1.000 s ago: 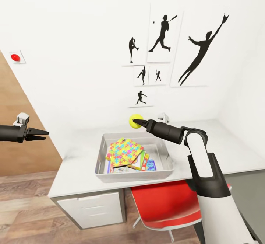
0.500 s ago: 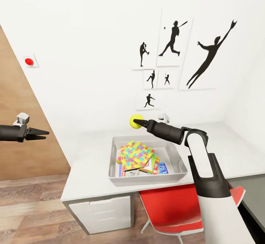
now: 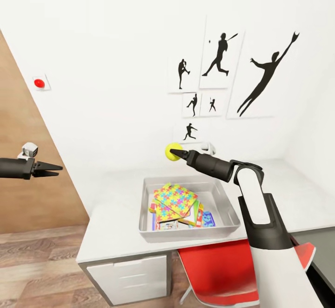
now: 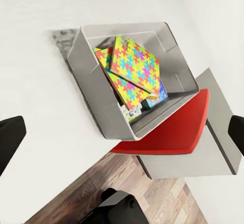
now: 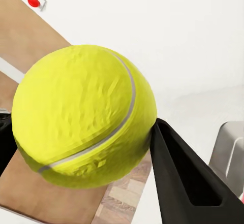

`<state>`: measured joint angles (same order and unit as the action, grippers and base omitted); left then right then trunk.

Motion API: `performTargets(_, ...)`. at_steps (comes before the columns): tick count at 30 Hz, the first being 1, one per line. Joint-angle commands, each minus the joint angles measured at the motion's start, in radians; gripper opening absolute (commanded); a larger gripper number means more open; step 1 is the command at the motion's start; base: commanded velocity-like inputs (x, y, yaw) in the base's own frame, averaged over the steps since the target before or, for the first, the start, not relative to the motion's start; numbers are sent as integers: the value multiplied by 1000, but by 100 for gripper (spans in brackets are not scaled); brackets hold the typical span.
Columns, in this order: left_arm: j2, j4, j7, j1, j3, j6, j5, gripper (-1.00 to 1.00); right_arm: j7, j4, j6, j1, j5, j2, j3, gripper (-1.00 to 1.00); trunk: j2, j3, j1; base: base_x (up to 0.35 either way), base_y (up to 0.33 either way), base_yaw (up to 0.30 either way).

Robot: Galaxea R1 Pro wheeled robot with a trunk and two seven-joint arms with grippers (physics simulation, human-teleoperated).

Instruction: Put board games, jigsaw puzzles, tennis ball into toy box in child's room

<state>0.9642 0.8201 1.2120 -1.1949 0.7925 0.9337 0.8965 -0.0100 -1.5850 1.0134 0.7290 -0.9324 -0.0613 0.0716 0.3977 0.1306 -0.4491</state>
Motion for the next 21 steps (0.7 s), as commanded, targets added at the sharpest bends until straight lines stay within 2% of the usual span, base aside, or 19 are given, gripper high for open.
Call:
performTargets(1, 1, -1, 2, -3, 7, 7, 6, 100, 2, -1, 3, 1, -1, 0, -1, -100, 2, 1, -1, 46, 17, 0)
performTargets(21, 1, 1, 1, -3, 9, 7, 6, 100, 18, 1, -11, 1, 1, -2, 5, -100, 2, -7, -1, 5, 2, 0)
